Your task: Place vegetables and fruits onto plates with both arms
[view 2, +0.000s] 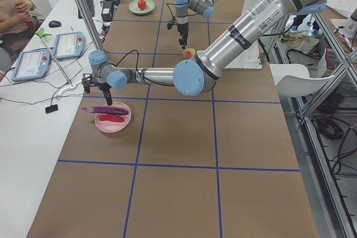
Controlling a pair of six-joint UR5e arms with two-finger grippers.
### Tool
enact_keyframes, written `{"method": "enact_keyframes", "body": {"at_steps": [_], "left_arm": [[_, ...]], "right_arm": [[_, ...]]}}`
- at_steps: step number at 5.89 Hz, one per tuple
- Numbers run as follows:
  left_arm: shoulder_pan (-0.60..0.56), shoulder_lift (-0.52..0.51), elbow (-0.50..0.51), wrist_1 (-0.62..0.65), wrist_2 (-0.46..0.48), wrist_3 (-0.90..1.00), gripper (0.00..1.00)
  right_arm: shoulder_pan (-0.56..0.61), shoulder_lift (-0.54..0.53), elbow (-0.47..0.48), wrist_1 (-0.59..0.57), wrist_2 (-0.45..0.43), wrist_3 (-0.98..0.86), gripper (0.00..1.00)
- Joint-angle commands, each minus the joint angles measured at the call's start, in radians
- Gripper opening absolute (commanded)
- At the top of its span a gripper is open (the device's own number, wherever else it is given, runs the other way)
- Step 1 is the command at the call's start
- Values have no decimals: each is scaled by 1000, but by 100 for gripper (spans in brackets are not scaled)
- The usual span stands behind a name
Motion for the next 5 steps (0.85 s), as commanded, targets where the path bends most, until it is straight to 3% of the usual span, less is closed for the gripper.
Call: {"method": "enact_keyframes", "body": {"at_steps": [1, 5], "left_arm": [[13, 26, -42, 0, 6, -21, 100], [26, 36, -62, 0, 17, -53, 100]], "right_arm": [[8, 23, -3, 1, 2, 87, 100], [8, 18, -2, 10, 5, 78, 100]]}}
